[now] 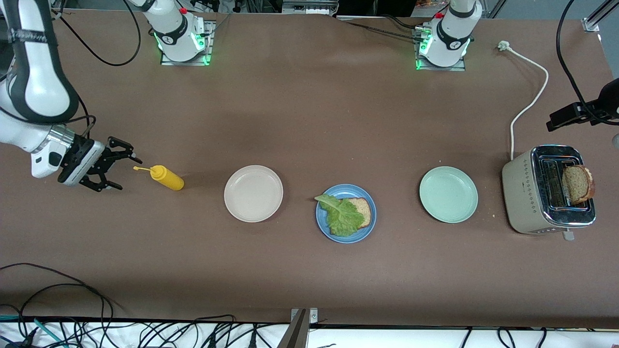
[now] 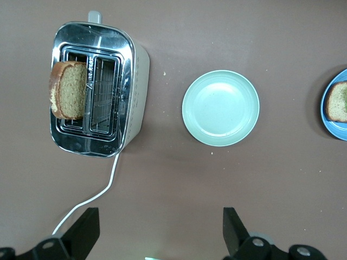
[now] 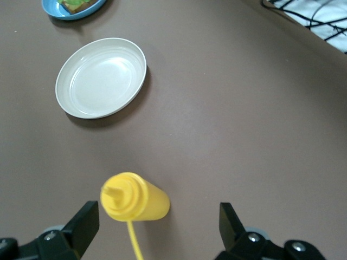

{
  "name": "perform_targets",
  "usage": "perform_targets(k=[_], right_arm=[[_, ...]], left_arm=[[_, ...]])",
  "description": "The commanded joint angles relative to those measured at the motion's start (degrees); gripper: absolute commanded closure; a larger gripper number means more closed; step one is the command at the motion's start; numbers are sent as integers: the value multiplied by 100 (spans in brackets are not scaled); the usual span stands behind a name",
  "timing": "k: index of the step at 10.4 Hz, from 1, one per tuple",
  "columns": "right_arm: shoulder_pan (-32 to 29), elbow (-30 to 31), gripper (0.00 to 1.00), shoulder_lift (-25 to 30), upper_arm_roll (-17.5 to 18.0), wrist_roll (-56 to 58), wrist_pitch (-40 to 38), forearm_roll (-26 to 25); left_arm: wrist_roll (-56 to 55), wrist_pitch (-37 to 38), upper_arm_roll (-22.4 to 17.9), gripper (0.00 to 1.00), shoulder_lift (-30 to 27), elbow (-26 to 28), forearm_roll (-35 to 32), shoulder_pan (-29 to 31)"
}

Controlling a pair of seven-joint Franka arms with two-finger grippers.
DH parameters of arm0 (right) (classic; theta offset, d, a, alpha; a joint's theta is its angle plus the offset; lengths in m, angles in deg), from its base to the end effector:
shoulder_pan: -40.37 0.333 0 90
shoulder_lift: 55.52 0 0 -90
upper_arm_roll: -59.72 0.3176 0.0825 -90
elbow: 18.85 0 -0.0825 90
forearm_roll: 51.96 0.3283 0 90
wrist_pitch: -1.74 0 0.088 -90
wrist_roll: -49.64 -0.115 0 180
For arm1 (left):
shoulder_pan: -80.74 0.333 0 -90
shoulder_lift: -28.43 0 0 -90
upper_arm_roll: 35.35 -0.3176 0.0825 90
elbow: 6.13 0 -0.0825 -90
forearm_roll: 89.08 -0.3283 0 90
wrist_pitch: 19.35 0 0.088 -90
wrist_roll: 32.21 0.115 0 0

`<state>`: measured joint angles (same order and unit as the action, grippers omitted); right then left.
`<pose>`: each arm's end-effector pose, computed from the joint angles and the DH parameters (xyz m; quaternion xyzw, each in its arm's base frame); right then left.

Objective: Make sandwich in blue plate with both arms
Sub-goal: 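Open the right gripper around the yellow squeeze bottle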

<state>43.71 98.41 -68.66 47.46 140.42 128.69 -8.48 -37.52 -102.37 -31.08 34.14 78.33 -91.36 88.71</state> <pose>0.5418 -0.0534 0.3631 -0.8569 -0.4403 -0.1908 0.1882 0.5136 0.0403 0.5975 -0.9948 -0.0795 0.0620 0.0170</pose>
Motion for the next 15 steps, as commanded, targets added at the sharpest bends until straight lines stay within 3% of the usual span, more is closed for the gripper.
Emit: perform_targets(k=[1,3,5,15], right_arm=[[-368,-54,2,-583,-22,1704,-362,1214],[-535,-54,3,-664,-22,1724,-695,1260],[-860,-97,3,-917,-22,1724,-1608,1522],[-1116,-370,1,-1604,-22,2726,-2271,1892]], left_arm=[[39,58,30,0,0,-53,-18,38],[39,49,30,0,0,-53,-10,38],[39,58,30,0,0,-53,-18,38],[39,58,30,0,0,-53,-18,38]])
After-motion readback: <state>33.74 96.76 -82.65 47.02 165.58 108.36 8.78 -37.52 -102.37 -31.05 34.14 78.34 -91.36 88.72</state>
